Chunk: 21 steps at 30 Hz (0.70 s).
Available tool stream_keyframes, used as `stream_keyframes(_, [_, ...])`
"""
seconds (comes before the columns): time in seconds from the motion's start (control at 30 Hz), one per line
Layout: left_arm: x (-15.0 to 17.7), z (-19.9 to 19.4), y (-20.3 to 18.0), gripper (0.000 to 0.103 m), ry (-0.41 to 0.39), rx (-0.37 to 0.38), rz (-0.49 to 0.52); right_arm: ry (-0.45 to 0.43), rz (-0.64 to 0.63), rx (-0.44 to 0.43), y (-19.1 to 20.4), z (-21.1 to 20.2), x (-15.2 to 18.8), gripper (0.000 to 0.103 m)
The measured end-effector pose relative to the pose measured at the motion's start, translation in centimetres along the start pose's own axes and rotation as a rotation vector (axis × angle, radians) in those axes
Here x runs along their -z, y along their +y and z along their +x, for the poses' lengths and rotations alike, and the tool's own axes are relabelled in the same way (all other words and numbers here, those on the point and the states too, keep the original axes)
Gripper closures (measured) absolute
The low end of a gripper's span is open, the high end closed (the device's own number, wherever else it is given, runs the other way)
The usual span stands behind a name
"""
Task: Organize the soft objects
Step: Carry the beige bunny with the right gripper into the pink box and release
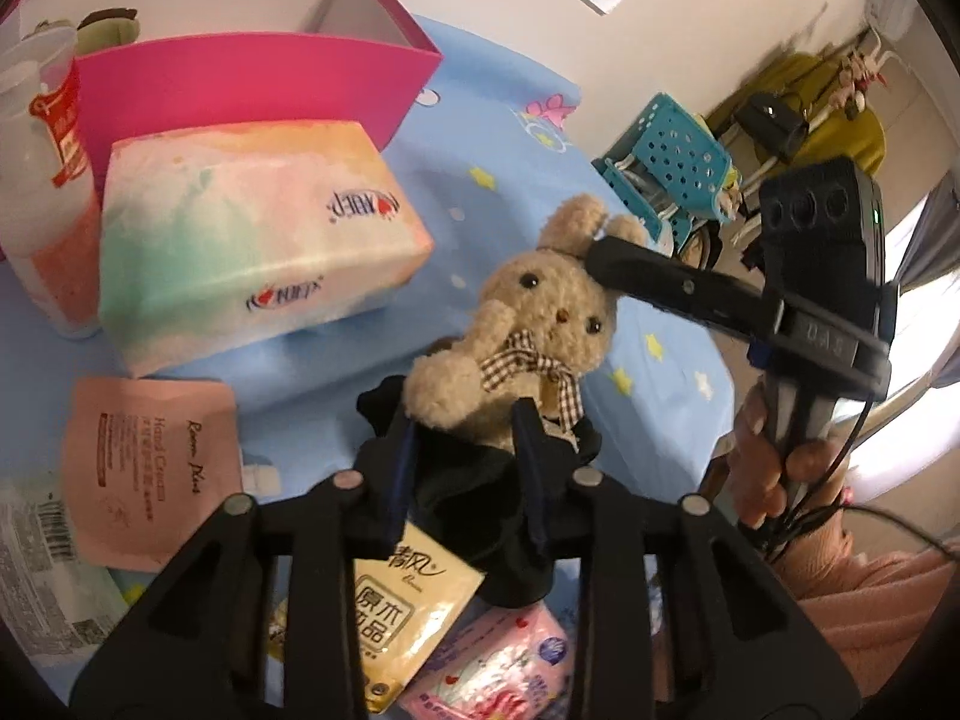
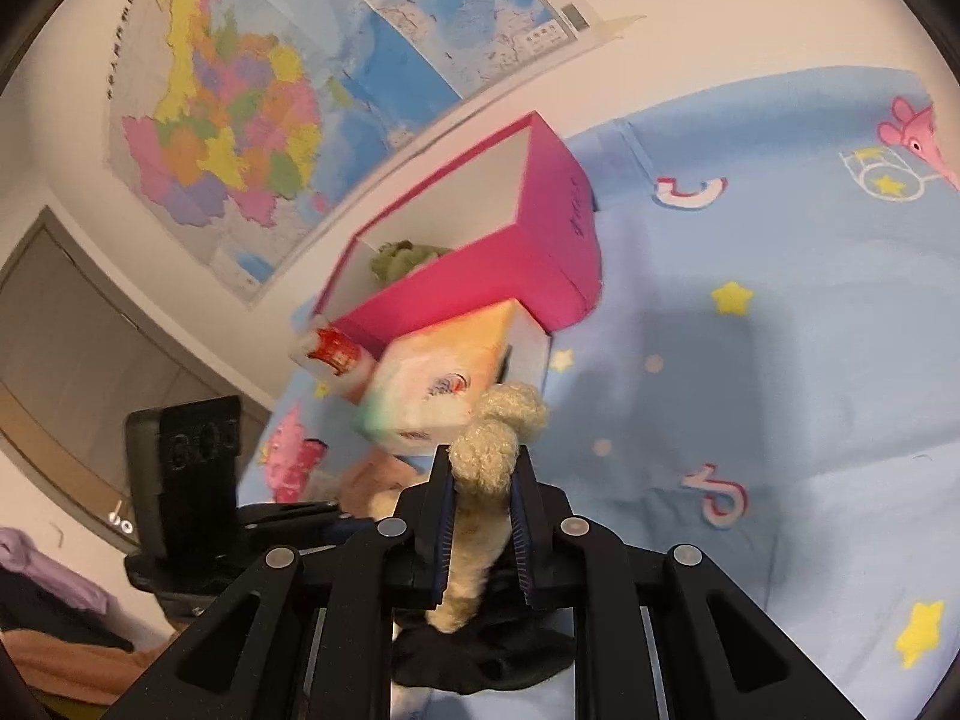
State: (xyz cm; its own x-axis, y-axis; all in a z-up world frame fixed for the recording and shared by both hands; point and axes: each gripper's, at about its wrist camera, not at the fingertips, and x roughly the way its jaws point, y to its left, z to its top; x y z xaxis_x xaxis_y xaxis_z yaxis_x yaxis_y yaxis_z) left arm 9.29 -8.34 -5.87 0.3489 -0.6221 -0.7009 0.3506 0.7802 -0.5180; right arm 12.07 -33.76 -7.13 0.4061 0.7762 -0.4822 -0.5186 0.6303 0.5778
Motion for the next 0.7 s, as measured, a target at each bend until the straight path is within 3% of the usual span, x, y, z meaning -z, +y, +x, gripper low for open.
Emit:
stream_keyframes(0.23, [-2.9, -3.9, -0.9, 0.071, -0.105, -0.053, 0.024, -0.093, -0.041, -0.096, 2.8, -0.7, -3.4, 0.086])
stream_keyframes(0.37, [-5.1, -5.8, -0.2, 0.071, -0.131, -0.028, 0.011, -0.139, -0.073, -0.121, 4.2, -0.7, -5.5, 0.086])
stream_keyframes(0.7, [-8.7, -7.3, 0.5, 0.071, -0.178, -0.093, 0.015, -0.186, -0.051, -0.175, 4.6, 1.2, -9.1, 0.086])
